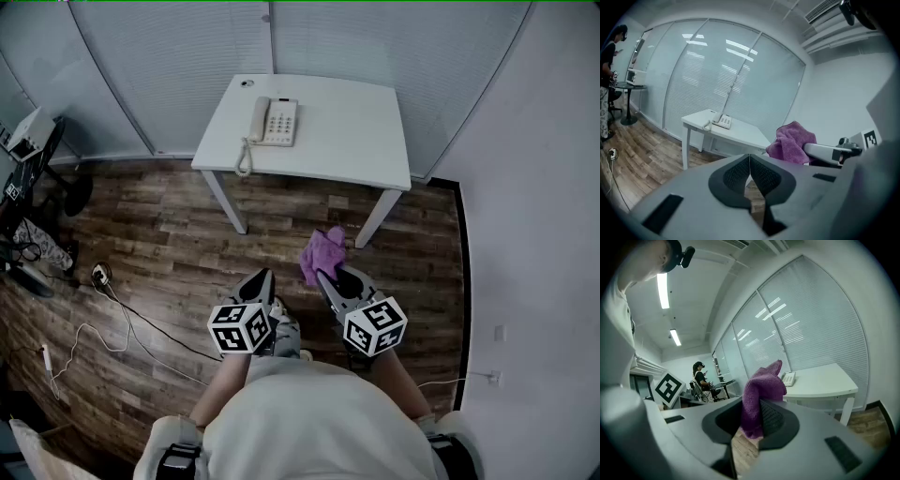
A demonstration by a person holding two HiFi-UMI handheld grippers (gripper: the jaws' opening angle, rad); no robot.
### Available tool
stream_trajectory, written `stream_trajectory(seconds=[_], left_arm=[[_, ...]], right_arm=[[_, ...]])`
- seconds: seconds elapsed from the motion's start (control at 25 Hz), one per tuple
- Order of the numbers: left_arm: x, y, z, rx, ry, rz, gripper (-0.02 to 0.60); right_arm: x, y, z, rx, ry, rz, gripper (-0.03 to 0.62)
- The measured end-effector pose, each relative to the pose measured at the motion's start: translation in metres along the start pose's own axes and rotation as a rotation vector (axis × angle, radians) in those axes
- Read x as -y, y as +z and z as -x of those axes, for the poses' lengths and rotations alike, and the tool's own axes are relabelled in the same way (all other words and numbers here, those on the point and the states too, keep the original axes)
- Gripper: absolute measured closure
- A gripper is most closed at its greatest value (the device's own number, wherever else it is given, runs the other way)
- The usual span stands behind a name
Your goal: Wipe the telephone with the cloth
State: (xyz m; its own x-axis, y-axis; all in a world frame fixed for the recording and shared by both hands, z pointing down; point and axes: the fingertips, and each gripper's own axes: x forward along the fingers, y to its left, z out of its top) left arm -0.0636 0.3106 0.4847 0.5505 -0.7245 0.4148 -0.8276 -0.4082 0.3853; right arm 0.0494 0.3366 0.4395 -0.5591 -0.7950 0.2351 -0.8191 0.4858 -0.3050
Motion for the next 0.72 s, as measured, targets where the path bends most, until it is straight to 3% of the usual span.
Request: stream_trajectory(seconds=[0.28, 0.72], left_arm=[[0.017, -0.018, 0.028, -0.009, -0.025, -0.064, 0.558], [0.017, -0.024, 0.058, 0.014, -0.042, -0.059, 0.558]], right_arm=[[-0.023, -0.014, 0.028, 0.036, -0.018, -0.026, 0.497], [-0.052, -0.029, 0.038, 0.012, -0.005, -0.010, 0.497]])
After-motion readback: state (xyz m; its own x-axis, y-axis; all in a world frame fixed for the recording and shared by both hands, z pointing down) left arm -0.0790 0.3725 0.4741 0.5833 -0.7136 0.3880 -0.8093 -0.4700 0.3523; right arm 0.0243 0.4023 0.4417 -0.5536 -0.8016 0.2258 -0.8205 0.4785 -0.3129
